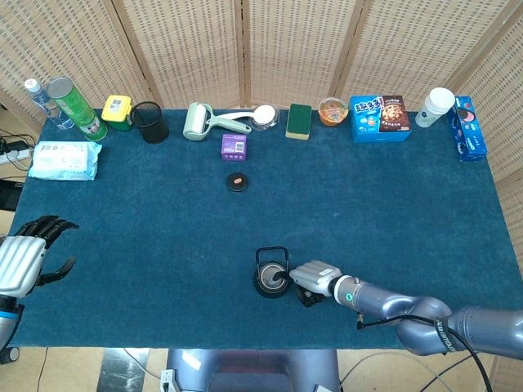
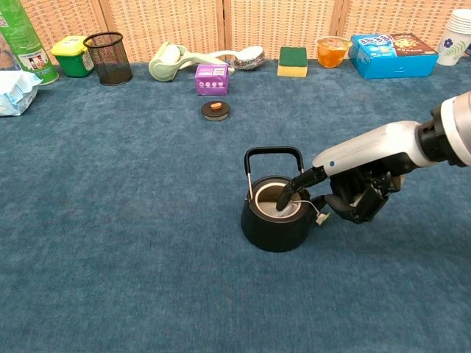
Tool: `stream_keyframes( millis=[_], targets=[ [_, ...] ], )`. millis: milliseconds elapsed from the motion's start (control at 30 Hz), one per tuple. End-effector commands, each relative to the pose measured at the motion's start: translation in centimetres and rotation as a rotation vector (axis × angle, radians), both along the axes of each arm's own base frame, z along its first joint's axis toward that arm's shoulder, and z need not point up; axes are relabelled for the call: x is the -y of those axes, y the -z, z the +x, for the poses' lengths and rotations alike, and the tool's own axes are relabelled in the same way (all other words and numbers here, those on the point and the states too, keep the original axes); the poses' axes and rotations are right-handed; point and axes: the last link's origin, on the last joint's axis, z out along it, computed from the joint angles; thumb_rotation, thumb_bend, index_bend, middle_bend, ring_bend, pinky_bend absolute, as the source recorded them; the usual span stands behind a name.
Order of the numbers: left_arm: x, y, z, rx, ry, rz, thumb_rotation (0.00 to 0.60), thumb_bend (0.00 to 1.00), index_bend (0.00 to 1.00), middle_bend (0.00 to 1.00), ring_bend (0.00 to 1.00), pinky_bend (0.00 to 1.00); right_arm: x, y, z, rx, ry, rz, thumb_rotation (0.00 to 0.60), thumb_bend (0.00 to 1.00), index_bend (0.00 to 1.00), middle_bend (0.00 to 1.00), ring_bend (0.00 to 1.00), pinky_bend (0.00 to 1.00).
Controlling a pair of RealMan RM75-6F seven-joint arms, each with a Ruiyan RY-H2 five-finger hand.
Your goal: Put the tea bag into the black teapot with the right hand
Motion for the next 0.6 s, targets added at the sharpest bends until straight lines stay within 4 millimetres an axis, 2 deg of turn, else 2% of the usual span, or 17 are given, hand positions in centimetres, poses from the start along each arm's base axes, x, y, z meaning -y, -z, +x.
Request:
stream_keyframes(
  millis=[33, 367, 600],
  targets=[
    [0.0, 0.0, -0.1, 0.000, -0.002, 0.000, 0.600, 0.37, 0.27, 0.28, 0.16, 0.20, -0.1, 0.3, 0.4, 0.000, -0.008, 0.002, 0.600, 1.00, 0.09, 1.00, 1.00, 1.00],
    [-0.1, 0.2, -0.3, 0.006, -0.003, -0.004, 0.600, 0.37, 0.27, 0.28, 0.16, 0.20, -0.5, 0.1, 2.1, 0.045, -0.010, -0.027, 0.600, 0.99, 0.09, 1.00, 1.00, 1.00],
    [-0.1, 0.2, -0.4, 0.009, -0.004, -0.003, 0.600, 0.37, 0.27, 0.28, 0.16, 0.20, -0.4, -0.9, 2.1, 0.046, -0.004, -0.070, 0.600, 0.98, 0.09, 1.00, 1.00, 1.00]
  ],
)
